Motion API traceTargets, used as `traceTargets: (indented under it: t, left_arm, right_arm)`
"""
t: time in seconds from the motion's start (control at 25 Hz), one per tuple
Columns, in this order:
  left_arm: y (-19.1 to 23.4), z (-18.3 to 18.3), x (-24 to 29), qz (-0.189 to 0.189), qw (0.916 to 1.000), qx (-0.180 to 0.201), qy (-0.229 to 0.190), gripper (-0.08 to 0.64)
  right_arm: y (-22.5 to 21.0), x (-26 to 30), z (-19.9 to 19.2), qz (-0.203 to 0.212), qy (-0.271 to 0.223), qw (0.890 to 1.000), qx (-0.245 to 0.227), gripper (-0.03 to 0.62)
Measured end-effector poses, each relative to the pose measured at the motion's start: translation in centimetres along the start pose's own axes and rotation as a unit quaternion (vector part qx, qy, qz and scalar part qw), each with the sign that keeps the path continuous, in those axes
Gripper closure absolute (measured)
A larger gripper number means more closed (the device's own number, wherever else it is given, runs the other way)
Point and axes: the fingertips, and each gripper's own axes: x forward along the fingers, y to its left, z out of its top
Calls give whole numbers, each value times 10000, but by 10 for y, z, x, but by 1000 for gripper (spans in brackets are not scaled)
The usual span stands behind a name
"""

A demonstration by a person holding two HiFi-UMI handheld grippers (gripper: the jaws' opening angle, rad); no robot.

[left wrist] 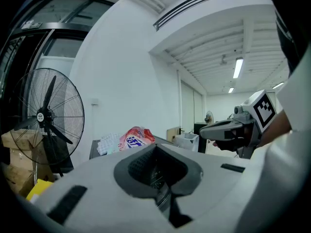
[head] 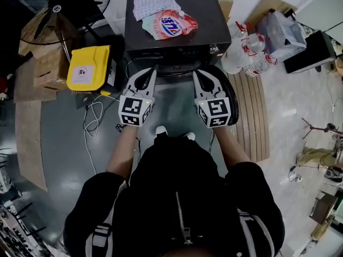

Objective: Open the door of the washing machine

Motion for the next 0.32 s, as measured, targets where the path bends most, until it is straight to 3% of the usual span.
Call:
traceTargets:
  t: [0.32]
  left_arm:
    - [5, -3, -2, 21, 10000, -15, 7, 558]
  right_arm:
    - [6, 3, -1, 18, -5, 10000, -23, 590]
